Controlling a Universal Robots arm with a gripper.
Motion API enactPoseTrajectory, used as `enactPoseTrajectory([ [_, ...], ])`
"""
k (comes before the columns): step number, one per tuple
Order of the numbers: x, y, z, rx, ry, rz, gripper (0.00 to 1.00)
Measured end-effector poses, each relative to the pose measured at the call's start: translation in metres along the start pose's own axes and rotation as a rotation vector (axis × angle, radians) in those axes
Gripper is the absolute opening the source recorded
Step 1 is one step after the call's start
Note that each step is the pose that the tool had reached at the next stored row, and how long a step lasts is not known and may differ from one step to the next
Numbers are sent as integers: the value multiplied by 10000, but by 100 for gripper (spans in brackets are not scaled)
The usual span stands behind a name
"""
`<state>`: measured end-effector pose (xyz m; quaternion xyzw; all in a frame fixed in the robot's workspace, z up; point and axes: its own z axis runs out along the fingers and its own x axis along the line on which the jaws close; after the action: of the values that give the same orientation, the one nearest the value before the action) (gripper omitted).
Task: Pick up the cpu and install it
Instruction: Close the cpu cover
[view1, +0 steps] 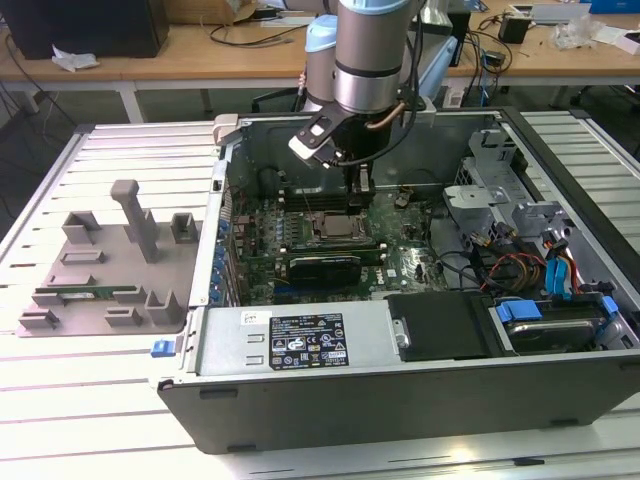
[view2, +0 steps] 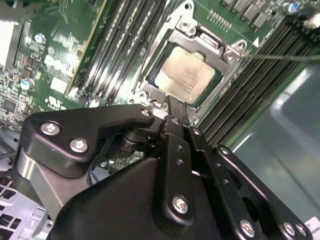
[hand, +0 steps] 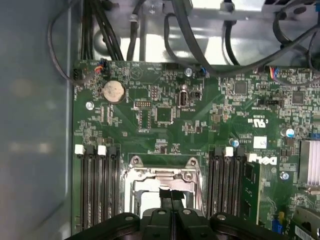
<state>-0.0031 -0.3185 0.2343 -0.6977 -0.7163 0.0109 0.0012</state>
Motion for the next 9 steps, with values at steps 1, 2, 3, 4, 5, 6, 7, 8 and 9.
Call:
enactPoseTrajectory([
  [1, -3, -20, 5, -6, 0, 1, 11],
  [2, -5, -36, 8, -9, -2, 0, 11],
  [3, -7, -51, 11, -13, -2, 1, 11],
  [4, -8, -69, 14, -18, -3, 0, 11],
  [5, -8, -82, 16, -19, -3, 0, 11],
  [6, -8, -91, 17, -19, -5, 0, 11],
  [7, -8, -91, 17, -20, -4, 0, 11],
  [8, -8, -91, 17, -21, -3, -1, 11],
  [9, -8, -91, 18, -21, -3, -1, 11],
])
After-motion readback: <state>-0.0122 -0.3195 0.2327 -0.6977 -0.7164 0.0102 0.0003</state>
